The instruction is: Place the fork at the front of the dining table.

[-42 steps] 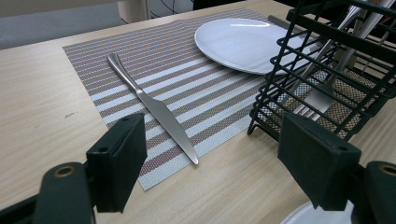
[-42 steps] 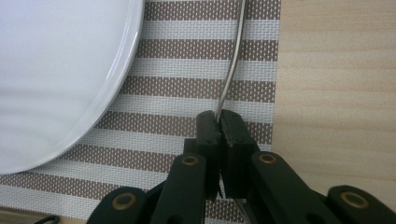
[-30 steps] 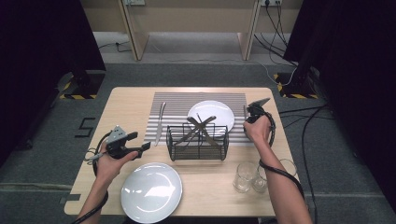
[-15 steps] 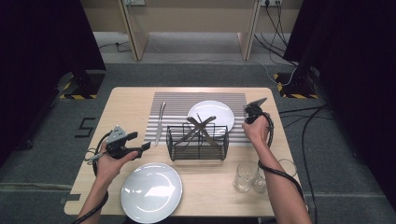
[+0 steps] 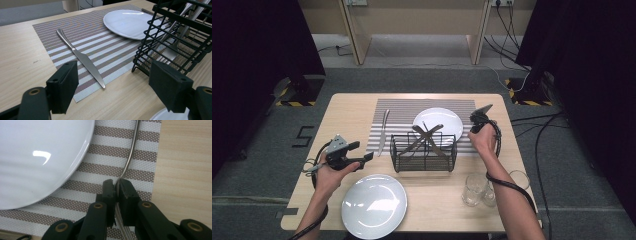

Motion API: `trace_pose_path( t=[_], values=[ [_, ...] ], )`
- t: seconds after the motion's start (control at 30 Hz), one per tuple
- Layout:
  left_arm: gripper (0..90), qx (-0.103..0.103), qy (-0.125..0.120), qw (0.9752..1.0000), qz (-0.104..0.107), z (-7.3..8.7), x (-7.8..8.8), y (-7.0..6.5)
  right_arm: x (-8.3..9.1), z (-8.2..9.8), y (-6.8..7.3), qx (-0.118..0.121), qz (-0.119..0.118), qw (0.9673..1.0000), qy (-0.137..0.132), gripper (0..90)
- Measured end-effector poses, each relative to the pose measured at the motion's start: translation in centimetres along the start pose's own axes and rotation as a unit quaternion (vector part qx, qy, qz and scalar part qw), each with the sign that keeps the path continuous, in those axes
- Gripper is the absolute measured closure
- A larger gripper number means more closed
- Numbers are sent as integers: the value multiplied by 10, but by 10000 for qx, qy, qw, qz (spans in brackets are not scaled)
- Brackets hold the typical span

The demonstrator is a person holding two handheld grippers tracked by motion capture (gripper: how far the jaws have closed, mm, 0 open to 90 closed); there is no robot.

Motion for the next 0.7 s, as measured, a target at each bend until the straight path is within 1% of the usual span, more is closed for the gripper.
trace_pose_path(
  t=[0.3, 0.37, 0.47, 0.5, 0.53, 0.63, 0.7],
  values=[
    [234, 0, -3, 10000, 23, 0, 0, -1, -4, 1, 4, 187, 97, 9998, 65, 773],
    [234, 3, -13, 10000, 17, 0, 0, 0, -4, 1, 4, 191, 93, 9997, 71, 766],
    [235, 4, -14, 10000, 9, 0, 0, 0, -5, 1, 5, 208, 42, 9997, 93, 729],
    [234, 3, -10, 10000, 9, 0, 0, 0, -5, 2, 6, 202, 29, 9998, 89, 731],
    [234, 0, -8, 10000, 10, 0, 0, 0, -5, 1, 6, 246, 36, 9997, 82, 733],
    [234, 6, -12, 10000, 6, 0, 0, 0, -5, 1, 7, 236, 27, 9997, 89, 733],
    [234, 11, -18, 10000, 5, 0, 0, 0, -5, 2, 7, 262, 61, 9996, 109, 723]
  ],
)
Point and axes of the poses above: each handheld gripper's, and its own axes: x roughly backward along the jaws, z roughly out of its underside, y roughly to its left, the point moved 6 cm from there along -x, roughly forward along the jaws, and after that the axes turned 7 degrees about -z, right-handed, at the moved point
